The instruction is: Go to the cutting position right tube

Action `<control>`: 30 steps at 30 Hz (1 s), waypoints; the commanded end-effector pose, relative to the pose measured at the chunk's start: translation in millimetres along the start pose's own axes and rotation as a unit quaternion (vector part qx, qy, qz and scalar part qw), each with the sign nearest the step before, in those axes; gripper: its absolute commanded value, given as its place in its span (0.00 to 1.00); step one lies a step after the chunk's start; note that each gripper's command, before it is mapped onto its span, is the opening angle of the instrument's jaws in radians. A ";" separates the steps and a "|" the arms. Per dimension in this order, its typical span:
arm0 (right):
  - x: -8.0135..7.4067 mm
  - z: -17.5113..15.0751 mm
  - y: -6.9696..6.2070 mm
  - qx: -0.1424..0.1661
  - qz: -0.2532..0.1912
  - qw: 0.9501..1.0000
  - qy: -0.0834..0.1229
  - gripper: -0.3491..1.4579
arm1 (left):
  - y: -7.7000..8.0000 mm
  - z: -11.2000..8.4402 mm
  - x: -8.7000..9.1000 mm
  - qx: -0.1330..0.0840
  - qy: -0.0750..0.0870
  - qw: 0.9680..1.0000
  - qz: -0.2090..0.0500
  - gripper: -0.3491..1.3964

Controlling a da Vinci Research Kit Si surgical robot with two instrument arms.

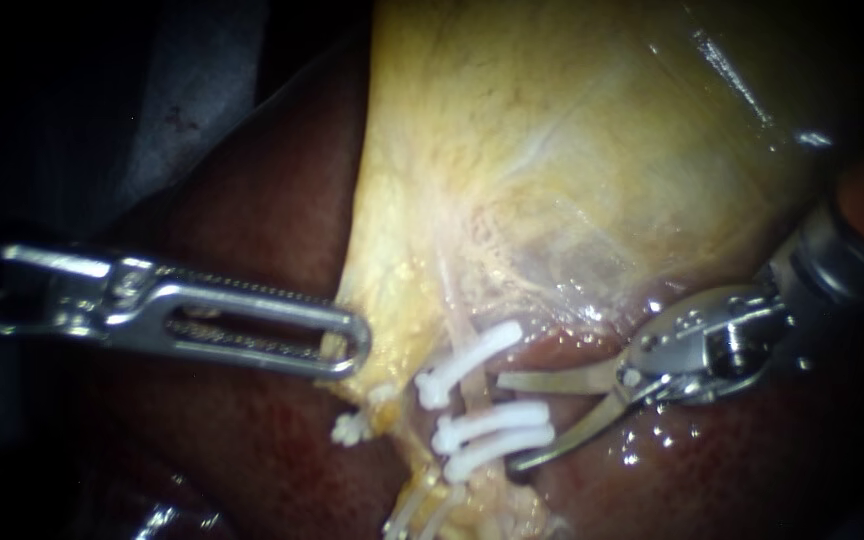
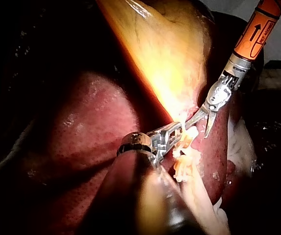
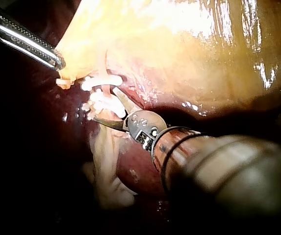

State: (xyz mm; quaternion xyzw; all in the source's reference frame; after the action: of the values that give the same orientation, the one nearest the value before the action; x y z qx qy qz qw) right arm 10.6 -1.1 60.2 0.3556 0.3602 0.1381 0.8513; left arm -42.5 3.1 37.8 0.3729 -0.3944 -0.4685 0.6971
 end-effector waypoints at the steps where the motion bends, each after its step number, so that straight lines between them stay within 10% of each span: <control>1: 0.0 0.0 0.2 0.000 0.000 1.000 0.000 0.67 | -0.1 0.0 0.0 0.000 0.001 1.000 -0.001 0.00; 30: 2.7 3.0 1.4 0.009 0.026 1.000 -0.001 0.55 | -0.4 0.0 0.0 0.000 0.000 1.000 -0.001 0.00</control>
State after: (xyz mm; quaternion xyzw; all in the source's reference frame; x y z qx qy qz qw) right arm 14.8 -0.3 61.4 0.3733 0.3500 0.1589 0.8443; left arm -42.6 3.0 37.4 0.3734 -0.3937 -0.4694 0.6966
